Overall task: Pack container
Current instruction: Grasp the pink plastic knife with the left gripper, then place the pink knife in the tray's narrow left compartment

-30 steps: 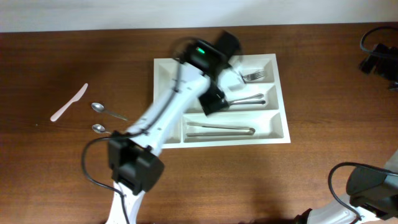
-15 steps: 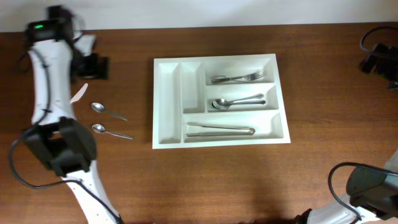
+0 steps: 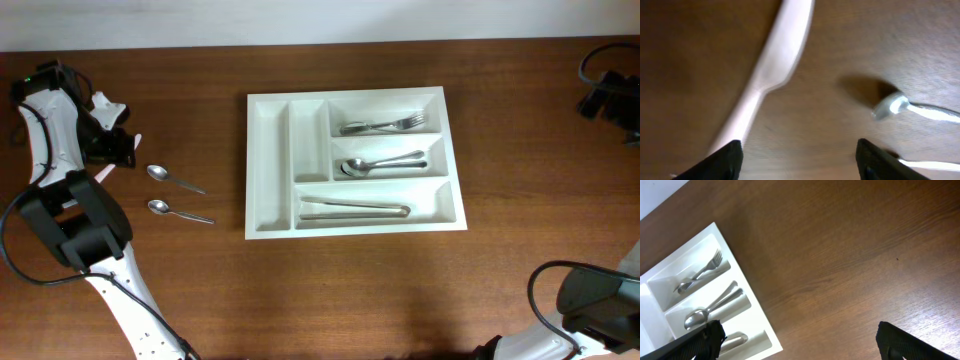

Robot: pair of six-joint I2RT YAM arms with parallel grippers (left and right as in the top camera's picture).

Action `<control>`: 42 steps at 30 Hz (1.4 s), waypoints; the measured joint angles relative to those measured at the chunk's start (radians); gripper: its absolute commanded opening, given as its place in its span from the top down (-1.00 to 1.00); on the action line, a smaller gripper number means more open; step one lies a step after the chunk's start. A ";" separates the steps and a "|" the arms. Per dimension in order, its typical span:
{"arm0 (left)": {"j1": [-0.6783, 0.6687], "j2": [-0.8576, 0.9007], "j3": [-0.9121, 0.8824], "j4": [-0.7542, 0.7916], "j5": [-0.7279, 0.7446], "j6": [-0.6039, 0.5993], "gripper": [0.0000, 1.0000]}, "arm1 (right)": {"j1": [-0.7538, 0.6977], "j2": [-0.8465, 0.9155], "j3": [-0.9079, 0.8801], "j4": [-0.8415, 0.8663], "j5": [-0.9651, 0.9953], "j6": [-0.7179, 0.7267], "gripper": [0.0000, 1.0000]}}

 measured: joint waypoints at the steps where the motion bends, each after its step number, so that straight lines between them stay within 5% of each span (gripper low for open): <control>1: 0.000 0.000 0.000 0.023 -0.005 0.017 -0.54 | 0.000 0.000 0.000 -0.002 0.000 0.000 -0.97; 19: 0.007 0.100 0.011 0.058 -0.046 0.195 -0.43 | 0.000 0.000 0.000 -0.027 0.000 0.000 -0.97; 21: 0.007 0.104 0.016 0.055 -0.048 0.196 -0.30 | 0.000 0.000 0.000 -0.029 0.000 0.000 -0.97; 24: 0.007 0.108 0.022 0.054 -0.058 0.200 0.63 | 0.000 0.000 0.000 -0.030 0.000 0.001 -0.97; 26: 0.008 0.108 0.023 0.051 -0.060 0.198 0.96 | 0.000 0.000 0.000 -0.031 0.000 0.000 -0.97; 42: 0.012 0.109 0.040 -0.147 -0.028 0.089 0.96 | 0.000 0.000 0.000 -0.035 0.000 0.000 -0.97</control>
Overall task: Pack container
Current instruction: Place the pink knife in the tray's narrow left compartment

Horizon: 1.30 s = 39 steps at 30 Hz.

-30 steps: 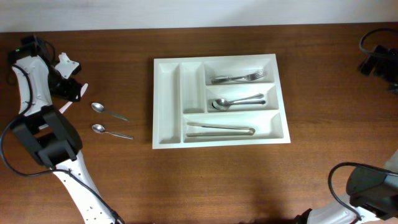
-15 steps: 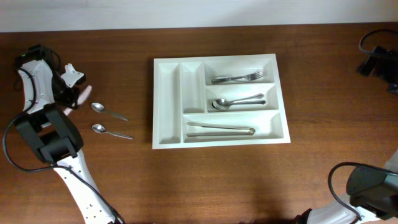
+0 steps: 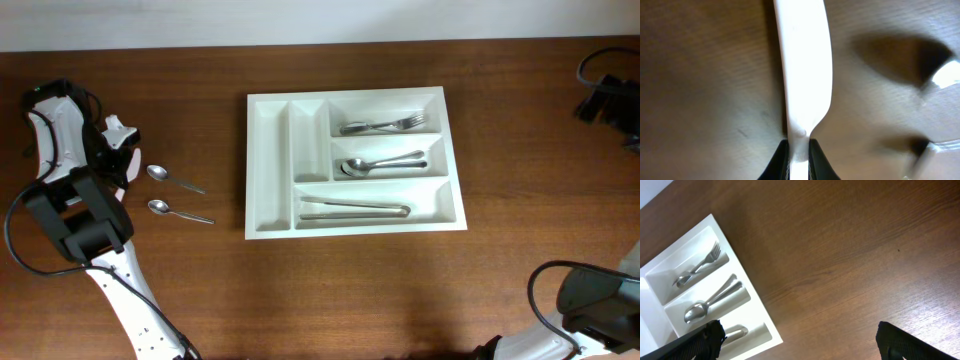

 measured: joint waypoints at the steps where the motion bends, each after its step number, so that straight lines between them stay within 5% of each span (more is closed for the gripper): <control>1: 0.000 0.000 0.016 -0.029 0.012 -0.016 0.97 | 0.000 0.000 0.000 0.000 0.000 0.000 -0.97; 11: -0.032 -0.226 0.125 -0.090 0.201 -0.113 0.96 | 0.000 0.000 0.000 -0.001 -0.019 0.000 -0.97; 17: -0.182 -0.380 0.152 -0.109 0.337 -0.212 0.96 | 0.000 0.000 0.000 -0.001 -0.024 0.000 -0.97; 31: -0.653 -0.192 0.148 0.156 0.422 -0.576 0.96 | 0.000 0.000 0.000 -0.005 -0.027 0.001 -0.97; 37: -0.743 -0.095 0.143 0.190 0.379 -0.681 0.95 | 0.000 0.000 0.000 -0.011 -0.027 0.000 -0.97; 39: -0.750 -0.084 0.141 0.199 0.352 -0.712 0.81 | 0.000 0.000 0.000 -0.011 -0.027 0.001 -0.97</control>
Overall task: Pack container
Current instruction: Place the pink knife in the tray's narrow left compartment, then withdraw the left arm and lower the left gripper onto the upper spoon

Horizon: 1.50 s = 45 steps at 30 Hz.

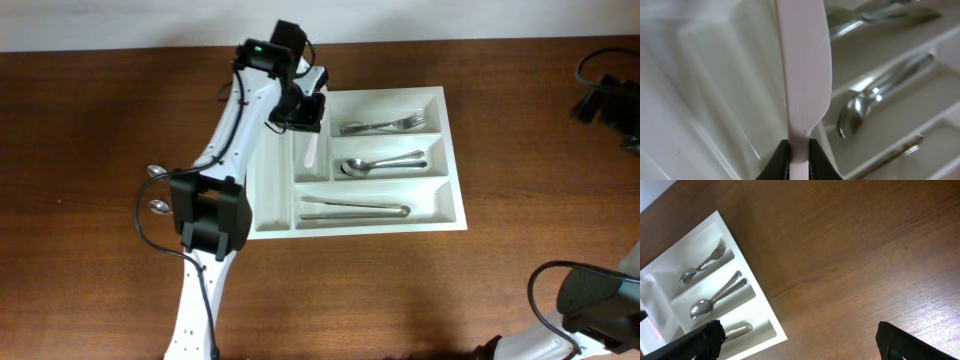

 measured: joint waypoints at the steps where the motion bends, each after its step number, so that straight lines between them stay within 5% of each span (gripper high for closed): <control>1: 0.000 0.001 0.000 0.007 -0.008 -0.010 0.79 | 0.000 0.000 0.000 0.000 0.000 0.000 -0.97; 9: 0.044 0.001 0.039 -0.077 -0.045 -0.045 0.31 | 0.000 0.000 0.000 0.000 0.000 0.000 -0.97; 17: 0.122 -0.019 0.174 -0.142 -0.048 -0.055 0.38 | 0.000 0.000 0.000 0.000 0.000 0.000 -0.97; 19: 0.131 -0.028 0.177 -0.175 -0.058 -0.043 0.03 | 0.000 0.000 0.000 0.000 0.000 0.000 -0.97; 21: 0.140 -0.035 0.178 -0.206 -0.092 -0.028 -0.60 | 0.000 0.000 0.000 0.000 0.000 0.000 -0.98; 23: 0.154 -0.039 0.179 -0.225 -0.134 -0.015 -0.85 | 0.000 0.000 0.000 0.000 0.000 0.000 -0.97; 29: 0.288 -0.040 0.179 -0.261 -0.262 0.007 -0.79 | 0.000 0.000 0.000 0.000 0.000 0.000 -0.97; 31: 0.356 -0.040 0.179 -0.274 -0.280 0.003 -0.42 | 0.000 0.000 0.000 0.000 0.000 0.000 -0.97; 33: 0.432 -0.040 0.179 -0.319 -0.283 -0.003 -0.37 | 0.000 0.000 0.000 0.000 0.000 0.000 -0.97; 35: 0.519 -0.043 0.179 -0.328 -0.272 -0.012 -0.39 | 0.000 0.000 0.000 0.000 0.000 0.000 -0.97; 40: 0.613 -0.094 0.179 -0.328 -0.200 0.005 -0.85 | 0.000 0.000 0.000 0.000 0.000 0.000 -0.97; 45: 0.663 -0.203 0.179 -0.329 -0.170 0.074 -0.93 | 0.000 0.000 0.000 0.000 0.000 0.000 -0.97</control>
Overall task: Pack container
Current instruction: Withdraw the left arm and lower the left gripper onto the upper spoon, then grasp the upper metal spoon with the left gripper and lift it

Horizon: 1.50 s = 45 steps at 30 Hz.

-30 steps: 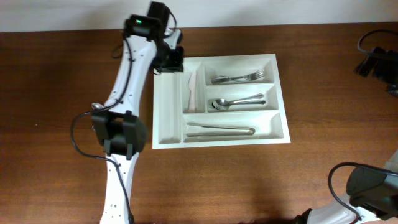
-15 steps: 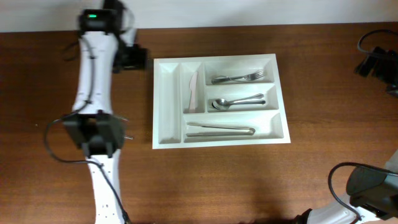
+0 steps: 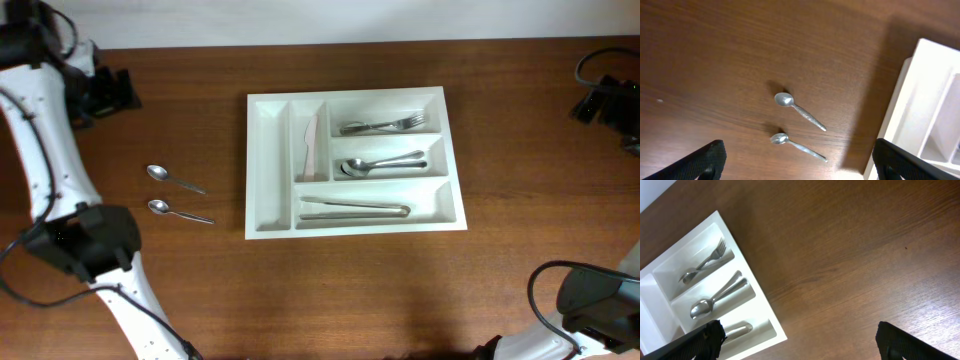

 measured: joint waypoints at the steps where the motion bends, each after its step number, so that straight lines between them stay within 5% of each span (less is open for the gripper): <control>1: 0.008 -0.011 -0.002 0.000 0.005 0.016 -0.93 | 0.000 0.000 0.000 0.000 0.000 0.000 -0.97; 13: 0.155 -0.039 -0.457 0.243 0.385 0.351 -0.94 | 0.000 0.000 0.000 0.000 0.000 0.000 -0.97; 32: 0.180 -0.037 -0.926 0.599 0.481 0.412 -0.79 | 0.000 0.000 0.000 0.000 0.000 0.000 -0.97; 40: 0.172 -0.036 -0.982 0.684 0.484 0.413 -0.22 | 0.000 0.000 0.000 0.000 -0.002 0.000 -0.97; 45: 0.172 -0.035 -1.000 0.710 0.484 0.416 -0.14 | 0.000 0.000 0.000 0.000 -0.008 0.000 -0.97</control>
